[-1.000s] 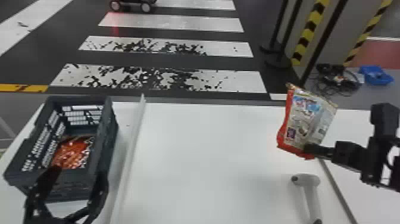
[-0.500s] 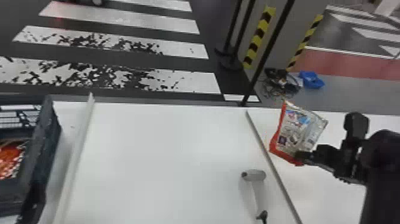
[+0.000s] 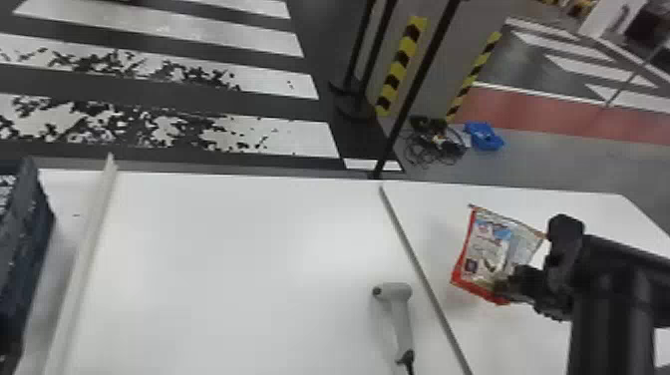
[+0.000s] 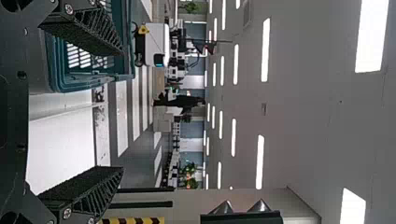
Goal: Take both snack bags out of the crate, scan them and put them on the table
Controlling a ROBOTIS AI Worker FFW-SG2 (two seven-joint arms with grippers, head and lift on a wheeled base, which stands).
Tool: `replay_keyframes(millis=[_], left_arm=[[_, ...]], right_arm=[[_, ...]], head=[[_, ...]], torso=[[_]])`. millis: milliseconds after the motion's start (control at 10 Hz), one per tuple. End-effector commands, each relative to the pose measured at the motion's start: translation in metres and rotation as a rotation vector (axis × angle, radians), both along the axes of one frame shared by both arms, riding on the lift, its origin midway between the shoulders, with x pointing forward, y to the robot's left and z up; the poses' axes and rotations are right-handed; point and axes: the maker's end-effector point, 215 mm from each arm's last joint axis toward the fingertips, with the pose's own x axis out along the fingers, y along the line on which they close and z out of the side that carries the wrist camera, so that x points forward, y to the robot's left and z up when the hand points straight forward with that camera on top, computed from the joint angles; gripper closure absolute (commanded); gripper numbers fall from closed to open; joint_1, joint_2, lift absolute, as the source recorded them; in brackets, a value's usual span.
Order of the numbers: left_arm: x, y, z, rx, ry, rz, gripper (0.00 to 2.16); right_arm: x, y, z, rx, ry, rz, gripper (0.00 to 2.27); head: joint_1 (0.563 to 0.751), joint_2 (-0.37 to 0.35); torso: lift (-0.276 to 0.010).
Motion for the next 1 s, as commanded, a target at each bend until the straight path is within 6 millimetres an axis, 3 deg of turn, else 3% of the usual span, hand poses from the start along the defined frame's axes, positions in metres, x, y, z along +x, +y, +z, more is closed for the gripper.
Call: replay_keyframes(millis=[0,300,400,500,600,900], left_arm=[[0.000,0.002,-0.001,0.000,0.001,0.003,0.12],[0.000,0.002,-0.001,0.000,0.001,0.005,0.12],[0.000,0.002,-0.001,0.000,0.001,0.005,0.12],[0.000,0.002,-0.001,0.000,0.001,0.005,0.12],[0.000,0.002,-0.001,0.000,0.001,0.005,0.12],[-0.002,0.004,0.000,0.001,-0.002,0.008,0.12]], right_arm=[[0.005,-0.023,-0.002,-0.049,-0.019,-0.008,2.26],[-0.001,-0.055,0.001,-0.113,0.008,-0.045,2.26],[-0.001,-0.060,0.002,-0.135,0.004,-0.049,1.81],[0.000,-0.065,0.004,-0.152,-0.006,-0.052,0.81],[-0.004,-0.070,0.005,-0.176,0.009,-0.069,0.00],[-0.015,-0.077,-0.002,-0.186,0.040,-0.090,0.05]], head=[[0.695,-0.350],[0.695,-0.350],[0.695,-0.350],[0.695,-0.350],[0.695,-0.350],[0.695,-0.350]], torso=[[-0.091],[-0.091],[-0.091],[-0.091],[-0.091],[-0.091]])
